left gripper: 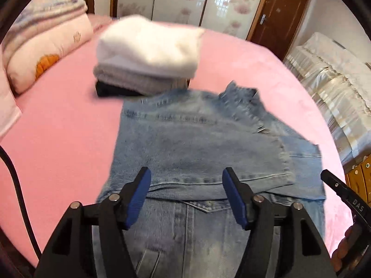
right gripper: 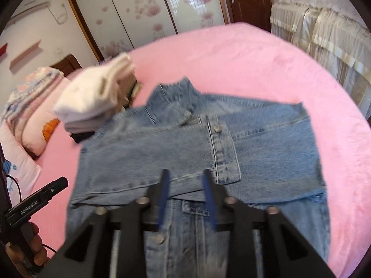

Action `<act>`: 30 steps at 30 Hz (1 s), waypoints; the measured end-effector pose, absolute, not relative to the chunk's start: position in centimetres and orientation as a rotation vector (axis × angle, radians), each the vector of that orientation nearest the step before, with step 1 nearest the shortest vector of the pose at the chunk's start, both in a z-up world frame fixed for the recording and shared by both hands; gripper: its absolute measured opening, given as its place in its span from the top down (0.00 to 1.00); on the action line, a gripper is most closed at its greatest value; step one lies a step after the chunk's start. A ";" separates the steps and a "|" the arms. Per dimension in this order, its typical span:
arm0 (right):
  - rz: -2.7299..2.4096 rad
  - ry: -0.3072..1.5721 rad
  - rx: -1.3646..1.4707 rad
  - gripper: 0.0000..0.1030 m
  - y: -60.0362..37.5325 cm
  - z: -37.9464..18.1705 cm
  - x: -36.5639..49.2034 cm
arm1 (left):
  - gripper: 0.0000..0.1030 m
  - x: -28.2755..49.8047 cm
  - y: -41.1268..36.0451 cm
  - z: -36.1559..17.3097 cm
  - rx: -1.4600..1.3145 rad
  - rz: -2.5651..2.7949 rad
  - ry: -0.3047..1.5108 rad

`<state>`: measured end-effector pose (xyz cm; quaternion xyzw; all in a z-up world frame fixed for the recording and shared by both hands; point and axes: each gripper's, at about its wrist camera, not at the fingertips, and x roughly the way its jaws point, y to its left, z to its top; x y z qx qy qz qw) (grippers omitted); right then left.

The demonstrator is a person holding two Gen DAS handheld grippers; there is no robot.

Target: Fold large clothes

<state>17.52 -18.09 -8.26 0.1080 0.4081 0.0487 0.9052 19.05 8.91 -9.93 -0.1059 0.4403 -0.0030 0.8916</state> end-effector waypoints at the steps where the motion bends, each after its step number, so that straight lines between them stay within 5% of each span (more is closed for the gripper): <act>1: 0.100 0.826 0.218 0.62 -18.0 -7.3 16.9 | 0.36 18.2 8.8 -8.7 -0.219 -0.011 0.900; 15: 0.117 0.589 0.194 0.44 -18.9 5.3 3.9 | 0.35 6.5 9.5 2.4 -0.229 0.000 0.751; 30: 0.130 0.600 0.122 0.43 -20.4 2.5 -5.5 | 0.35 -3.7 7.7 1.0 -0.194 -0.067 0.761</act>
